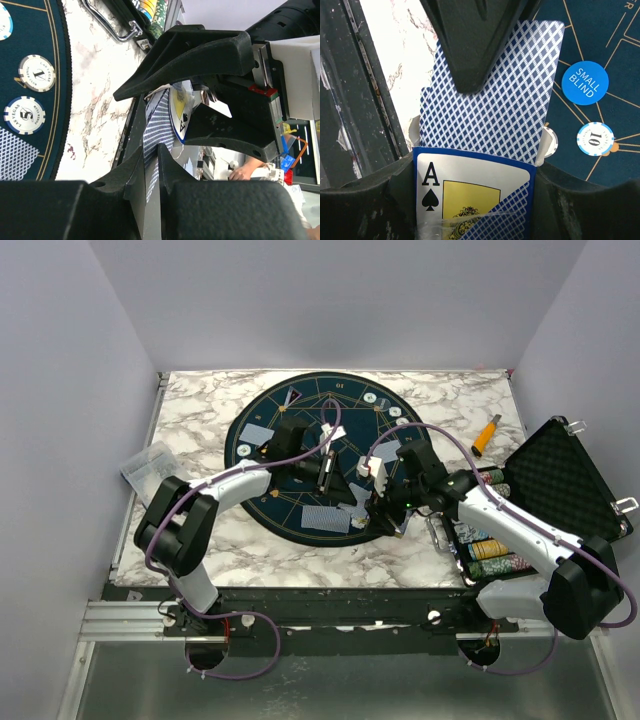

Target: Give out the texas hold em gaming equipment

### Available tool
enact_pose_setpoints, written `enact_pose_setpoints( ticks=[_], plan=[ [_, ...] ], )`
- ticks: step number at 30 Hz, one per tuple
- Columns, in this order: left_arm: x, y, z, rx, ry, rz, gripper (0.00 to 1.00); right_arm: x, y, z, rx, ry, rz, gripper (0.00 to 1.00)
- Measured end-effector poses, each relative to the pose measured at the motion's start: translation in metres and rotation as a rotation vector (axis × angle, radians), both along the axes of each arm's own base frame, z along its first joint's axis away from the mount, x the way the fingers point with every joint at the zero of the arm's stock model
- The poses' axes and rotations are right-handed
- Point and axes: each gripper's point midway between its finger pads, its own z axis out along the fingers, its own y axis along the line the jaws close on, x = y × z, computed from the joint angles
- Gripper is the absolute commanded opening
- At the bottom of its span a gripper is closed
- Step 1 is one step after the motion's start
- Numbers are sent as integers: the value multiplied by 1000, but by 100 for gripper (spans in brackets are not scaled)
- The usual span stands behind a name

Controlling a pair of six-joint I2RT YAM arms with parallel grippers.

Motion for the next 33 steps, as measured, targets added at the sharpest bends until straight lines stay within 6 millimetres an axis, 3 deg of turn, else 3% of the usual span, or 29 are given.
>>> enact_pose_setpoints(
  ticks=[11, 20, 23, 30, 33],
  plan=[
    [19, 22, -6, 7, 14, 74, 0, 0, -1, -1, -5, -1, -3, 1],
    [46, 56, -7, 7, 25, 183, 0, 0, -1, 0, -1, -5, -3, 1],
    [71, 85, -8, 12, 34, 277, 0, 0, -1, 1, 1, -8, -3, 1],
    [170, 174, -7, 71, -4, 541, 2, 0, -1, 2, 2, -9, -3, 1],
    [198, 203, -12, 108, -15, 619, 2, 0, -1, 2, 2, -9, -3, 1]
  ],
)
